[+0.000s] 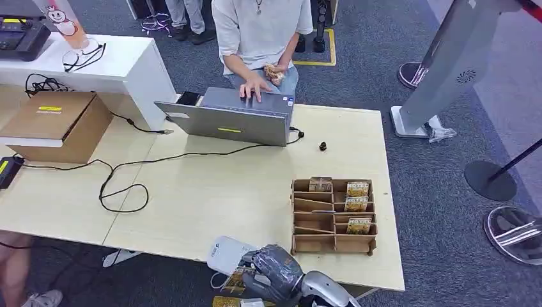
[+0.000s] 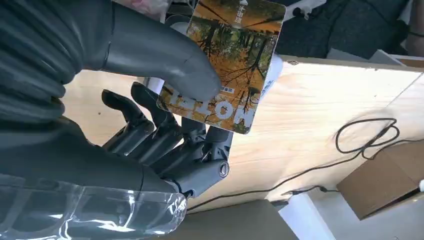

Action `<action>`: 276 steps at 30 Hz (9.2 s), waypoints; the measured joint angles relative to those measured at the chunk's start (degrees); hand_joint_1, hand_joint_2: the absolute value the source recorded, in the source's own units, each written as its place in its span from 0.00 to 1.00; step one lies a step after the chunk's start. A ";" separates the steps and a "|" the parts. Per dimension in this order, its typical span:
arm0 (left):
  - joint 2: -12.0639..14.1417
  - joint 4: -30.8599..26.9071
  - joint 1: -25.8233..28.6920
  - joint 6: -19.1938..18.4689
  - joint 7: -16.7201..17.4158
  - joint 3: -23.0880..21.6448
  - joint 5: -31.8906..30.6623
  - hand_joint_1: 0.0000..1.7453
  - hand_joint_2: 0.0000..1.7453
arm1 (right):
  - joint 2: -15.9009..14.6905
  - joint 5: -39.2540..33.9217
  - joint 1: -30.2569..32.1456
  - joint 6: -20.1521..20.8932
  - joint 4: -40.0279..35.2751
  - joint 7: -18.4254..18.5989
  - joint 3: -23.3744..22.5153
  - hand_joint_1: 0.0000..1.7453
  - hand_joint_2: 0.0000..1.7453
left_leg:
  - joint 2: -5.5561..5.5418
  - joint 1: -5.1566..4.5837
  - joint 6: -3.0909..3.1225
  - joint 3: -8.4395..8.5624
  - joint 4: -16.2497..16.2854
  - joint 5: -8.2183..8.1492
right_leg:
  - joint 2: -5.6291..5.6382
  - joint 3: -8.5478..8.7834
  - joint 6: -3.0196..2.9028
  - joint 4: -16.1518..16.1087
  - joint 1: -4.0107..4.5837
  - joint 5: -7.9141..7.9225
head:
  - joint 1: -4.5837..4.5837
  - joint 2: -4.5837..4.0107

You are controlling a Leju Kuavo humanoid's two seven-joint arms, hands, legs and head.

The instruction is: Pass the card to the sensor for recognition and then transmit it.

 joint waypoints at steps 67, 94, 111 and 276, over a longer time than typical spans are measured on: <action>1.57 4.85 -2.07 3.91 -1.88 3.37 -6.56 0.00 0.00 | -0.39 -1.68 1.65 -3.43 1.81 -1.88 -1.25 1.00 1.00 | 0.01 0.00 0.00 0.01 0.00 0.00 | 0.01 0.00 0.00 0.00 0.00 0.00 | 0.00 0.00; 0.31 4.15 -2.06 1.94 -2.54 4.61 -7.63 0.00 0.00 | -0.15 9.81 1.27 -14.49 6.47 -2.16 0.79 1.00 1.00 | 0.00 0.00 0.00 0.00 0.00 0.00 | 0.00 0.00 0.00 0.00 0.00 0.00 | -0.02 0.00; -0.52 3.02 -2.08 1.64 -2.56 5.29 -8.48 0.00 0.00 | 1.42 19.41 0.00 -26.99 10.29 3.74 2.43 1.00 1.00 | 0.00 0.00 0.00 0.00 0.00 0.00 | 0.00 0.00 0.00 0.00 0.00 0.00 | 0.00 0.00; -0.74 0.70 -3.60 0.02 1.53 3.58 -5.07 0.00 0.00 | 13.20 20.13 -21.79 17.01 11.34 20.37 9.94 1.00 1.00 | 0.00 0.02 -0.02 0.01 0.00 0.02 | 0.01 0.01 -0.01 0.04 0.02 0.01 | 0.00 0.00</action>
